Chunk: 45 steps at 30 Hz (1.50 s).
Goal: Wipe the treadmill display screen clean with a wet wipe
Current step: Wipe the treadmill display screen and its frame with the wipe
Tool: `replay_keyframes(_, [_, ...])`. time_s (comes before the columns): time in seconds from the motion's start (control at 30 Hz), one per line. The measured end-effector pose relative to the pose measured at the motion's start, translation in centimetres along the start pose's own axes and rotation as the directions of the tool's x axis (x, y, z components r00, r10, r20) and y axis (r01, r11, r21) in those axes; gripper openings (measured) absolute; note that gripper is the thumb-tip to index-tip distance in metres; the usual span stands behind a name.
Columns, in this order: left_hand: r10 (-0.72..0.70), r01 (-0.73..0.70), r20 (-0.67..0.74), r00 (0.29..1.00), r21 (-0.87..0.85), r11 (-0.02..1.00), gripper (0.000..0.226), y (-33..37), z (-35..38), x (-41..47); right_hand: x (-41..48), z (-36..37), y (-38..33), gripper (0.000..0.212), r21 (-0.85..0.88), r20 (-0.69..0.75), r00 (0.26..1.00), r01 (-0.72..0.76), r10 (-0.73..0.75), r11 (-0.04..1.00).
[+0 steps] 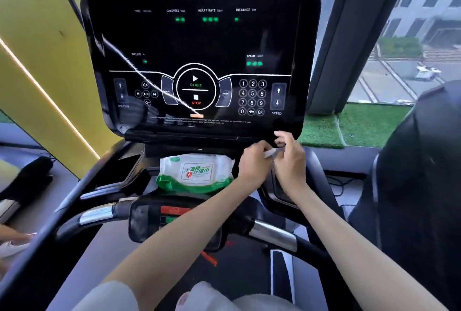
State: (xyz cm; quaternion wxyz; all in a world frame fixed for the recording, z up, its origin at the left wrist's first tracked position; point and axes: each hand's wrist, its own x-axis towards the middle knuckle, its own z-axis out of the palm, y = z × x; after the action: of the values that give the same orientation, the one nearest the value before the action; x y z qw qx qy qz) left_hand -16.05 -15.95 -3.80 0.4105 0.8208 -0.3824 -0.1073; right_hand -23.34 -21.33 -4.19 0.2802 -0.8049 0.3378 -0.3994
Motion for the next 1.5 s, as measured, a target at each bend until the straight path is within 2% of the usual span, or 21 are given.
replay_keyframes(0.07, [0.038, -0.038, -0.005, 0.999, -0.062, 0.997, 0.010, 0.1, -0.6, -0.4, 0.2, -0.3, -0.1, 0.045, 0.080, 0.020, 0.994, -0.106, 0.104, 0.991])
replay_keyframes(0.17, [0.005, -0.034, -0.365, 0.931, -0.073, 0.997, 0.005, 0.0, -3.8, -0.6, 0.3, -0.4, -0.2, 0.042, 0.138, 0.006, 0.984, -0.177, 0.178, 0.974])
replay_keyframes(0.23, [-0.044, 0.003, -0.500, 0.865, -0.083, 0.997, 0.006, -0.8, -6.1, 0.0, 0.4, -0.4, -0.2, 0.040, 0.161, 0.012, 0.978, -0.207, 0.208, 0.965])
replay_keyframes(0.33, [-0.128, 0.127, -0.415, 0.901, -0.030, 0.991, 0.011, -1.6, -6.3, 1.1, 0.5, -0.3, -0.5, 0.040, 0.210, 0.030, 0.966, -0.257, 0.257, 0.943])
replay_keyframes(0.37, [-0.108, 0.124, -0.369, 0.923, 0.018, 0.992, 0.015, -1.4, -5.4, 1.2, 0.5, -0.3, -0.5, 0.040, 0.225, 0.029, 0.961, -0.273, 0.274, 0.935])
replay_keyframes(0.47, [0.115, -0.104, -0.174, 0.978, 0.069, 0.992, 0.022, 0.3, -1.7, 1.0, 0.6, -0.4, -0.1, 0.036, 0.268, 0.011, 0.950, -0.303, 0.311, 0.915])
replay_keyframes(0.53, [0.258, -0.257, -0.046, 0.965, 0.011, 0.966, 0.017, 1.8, -0.6, 0.6, 0.8, -0.6, 0.3, 0.033, 0.251, -0.008, 0.944, -0.318, 0.330, 0.914])
replay_keyframes(0.57, [0.299, -0.298, -0.063, 0.952, 0.016, 0.954, 0.014, 2.1, -0.9, 0.6, 0.9, -0.8, 0.5, 0.033, 0.235, -0.012, 0.942, -0.324, 0.336, 0.917])
replay_keyframes(0.63, [0.365, -0.355, -0.260, 0.894, 0.085, 0.931, 0.013, 2.1, -2.5, 1.3, 1.2, -1.1, 0.9, 0.035, 0.209, -0.018, 0.938, -0.335, 0.346, 0.919])
replay_keyframes(0.67, [0.379, -0.356, -0.337, 0.862, 0.129, 0.926, 0.015, 1.6, -3.6, 1.8, 1.3, -1.3, 1.0, 0.036, 0.201, -0.018, 0.936, -0.341, 0.352, 0.918])
replay_keyframes(0.73, [0.365, -0.306, -0.380, 0.850, 0.207, 0.929, 0.018, 0.2, -5.1, 2.7, 1.3, -1.2, 0.8, 0.034, 0.212, 0.002, 0.934, -0.350, 0.358, 0.912])
replay_keyframes(0.8, [0.350, -0.279, -0.289, 0.891, 0.258, 0.925, 0.021, -0.5, -4.9, 3.2, 1.0, -0.9, 0.4, 0.034, 0.223, 0.019, 0.943, -0.327, 0.331, 0.919])
replay_keyframes(0.83, [0.382, -0.325, -0.198, 0.903, 0.270, 0.906, 0.022, -0.4, -4.2, 3.0, 0.9, -0.8, 0.4, 0.033, 0.209, 0.025, 0.951, -0.307, 0.309, 0.929])
replay_keyframes(0.9, [0.503, -0.488, -0.021, 0.864, 0.209, 0.847, 0.025, 0.1, -2.4, 2.5, 0.8, -1.1, 0.9, 0.030, 0.159, 0.014, 0.961, -0.275, 0.277, 0.948])
replay_keyframes(0.97, [0.569, -0.575, 0.088, 0.817, 0.059, 0.816, 0.022, 1.5, -1.4, 2.9, 1.1, -2.1, 1.7, 0.026, 0.108, -0.026, 0.959, -0.277, 0.281, 0.955])
replay_keyframes(1.03, [0.599, -0.599, 0.018, 0.801, 0.044, 0.800, 0.025, 3.4, -1.5, 3.7, 1.8, -3.2, 2.2, 0.028, 0.091, -0.076, 0.949, -0.300, 0.307, 0.950])
replay_keyframes(1.13, [0.644, -0.616, -0.207, 0.737, 0.187, 0.765, 0.038, 6.6, -2.4, 6.1, 2.8, -4.5, 2.1, 0.034, 0.104, -0.140, 0.933, -0.320, 0.332, 0.942])
replay_keyframes(1.2, [0.664, -0.616, -0.272, 0.696, 0.249, 0.748, 0.039, 8.4, -2.7, 7.8, 3.3, -4.7, 1.8, 0.033, 0.114, -0.125, 0.931, -0.329, 0.342, 0.937])
replay_keyframes(1.27, [0.671, -0.601, -0.255, 0.696, 0.305, 0.739, 0.035, 9.1, -2.5, 9.0, 3.6, -4.3, 1.8, 0.033, 0.118, -0.090, 0.931, -0.344, 0.355, 0.932])
replay_keyframes(1.37, [0.715, -0.608, -0.114, 0.689, 0.445, 0.657, 0.034, 8.2, -1.1, 9.1, 3.3, -3.9, 2.1, 0.032, 0.131, -0.050, 0.931, -0.352, 0.361, 0.927])
replay_keyframes(1.5, [0.690, -0.589, 0.041, 0.722, 0.560, 0.583, 0.035, 5.7, 0.5, 6.9, 2.4, -4.1, 3.1, 0.033, 0.150, -0.041, 0.924, -0.370, 0.380, 0.917])
